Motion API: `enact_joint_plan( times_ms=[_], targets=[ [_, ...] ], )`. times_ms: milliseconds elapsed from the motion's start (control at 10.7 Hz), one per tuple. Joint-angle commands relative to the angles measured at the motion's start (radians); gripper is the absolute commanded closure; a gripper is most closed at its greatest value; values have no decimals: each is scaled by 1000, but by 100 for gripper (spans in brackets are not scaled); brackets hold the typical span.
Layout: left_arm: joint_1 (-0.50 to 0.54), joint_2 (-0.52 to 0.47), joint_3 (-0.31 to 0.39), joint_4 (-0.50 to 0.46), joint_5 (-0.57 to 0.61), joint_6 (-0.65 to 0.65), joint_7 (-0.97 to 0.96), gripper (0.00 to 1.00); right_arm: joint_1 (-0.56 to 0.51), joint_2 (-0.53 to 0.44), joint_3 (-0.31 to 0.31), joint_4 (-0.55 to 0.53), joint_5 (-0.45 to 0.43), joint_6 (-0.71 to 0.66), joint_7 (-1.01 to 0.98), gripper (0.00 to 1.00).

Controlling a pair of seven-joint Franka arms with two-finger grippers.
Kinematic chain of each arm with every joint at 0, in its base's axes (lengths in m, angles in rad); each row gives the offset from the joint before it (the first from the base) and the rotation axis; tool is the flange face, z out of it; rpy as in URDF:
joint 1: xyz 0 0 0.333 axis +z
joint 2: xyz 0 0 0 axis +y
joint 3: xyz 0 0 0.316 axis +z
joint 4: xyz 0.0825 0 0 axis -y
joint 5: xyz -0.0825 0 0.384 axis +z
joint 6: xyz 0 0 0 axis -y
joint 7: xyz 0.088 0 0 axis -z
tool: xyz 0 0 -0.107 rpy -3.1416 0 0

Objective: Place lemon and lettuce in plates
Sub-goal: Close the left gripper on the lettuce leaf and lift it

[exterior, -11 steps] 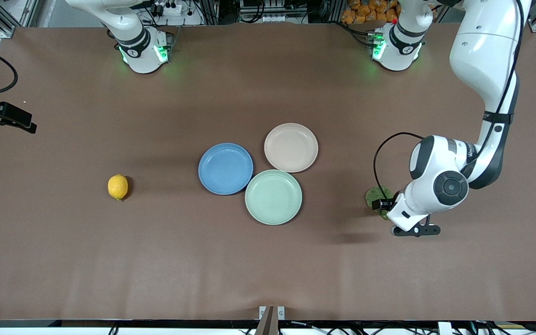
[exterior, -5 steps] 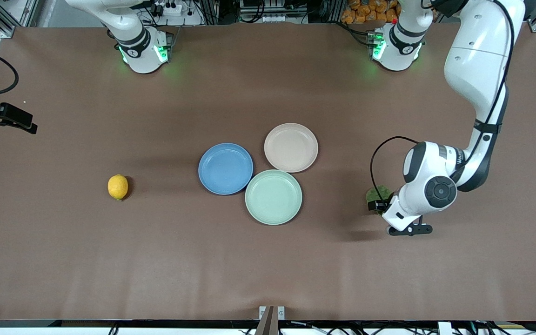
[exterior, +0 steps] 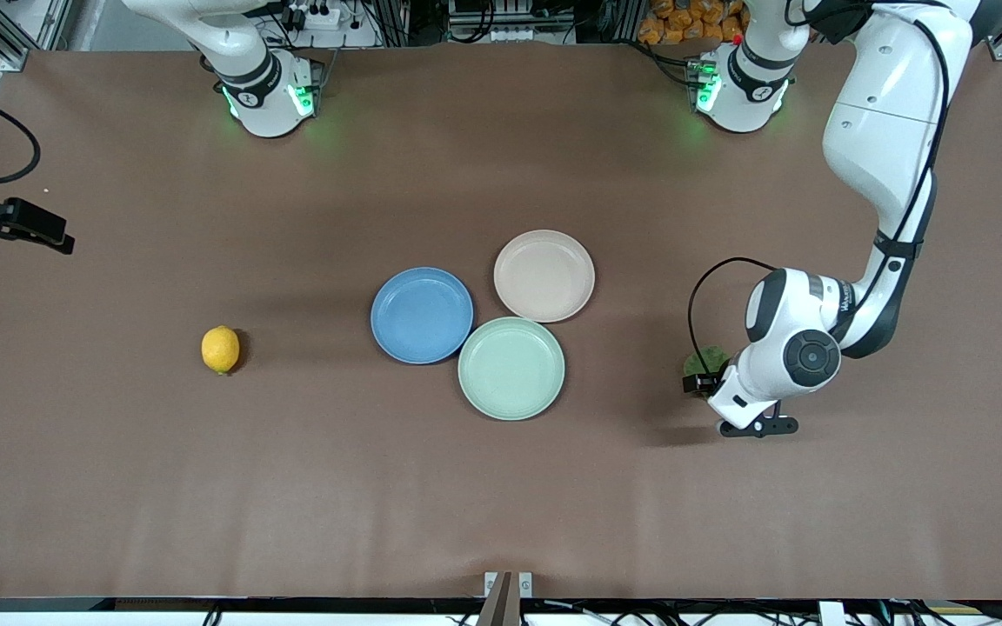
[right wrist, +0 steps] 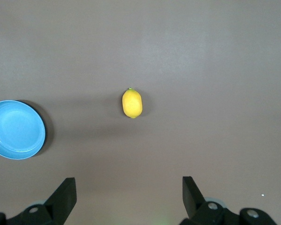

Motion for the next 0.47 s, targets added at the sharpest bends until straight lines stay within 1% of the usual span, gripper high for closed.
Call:
enact_joint_plan(
  times_ms=[0, 280, 373],
  targets=[
    [5, 8, -4, -5, 31, 22, -31, 0, -12, 55, 8, -1, 32, 36, -5, 0],
    [11, 18, -4, -3, 31, 25, -25, 0, -12, 117, 8, -56, 37, 131, -89, 0],
    [11, 16, -4, -3, 31, 26, -29, 36, -18, 121, 8, -94, 37, 173, -115, 0]
  ],
)
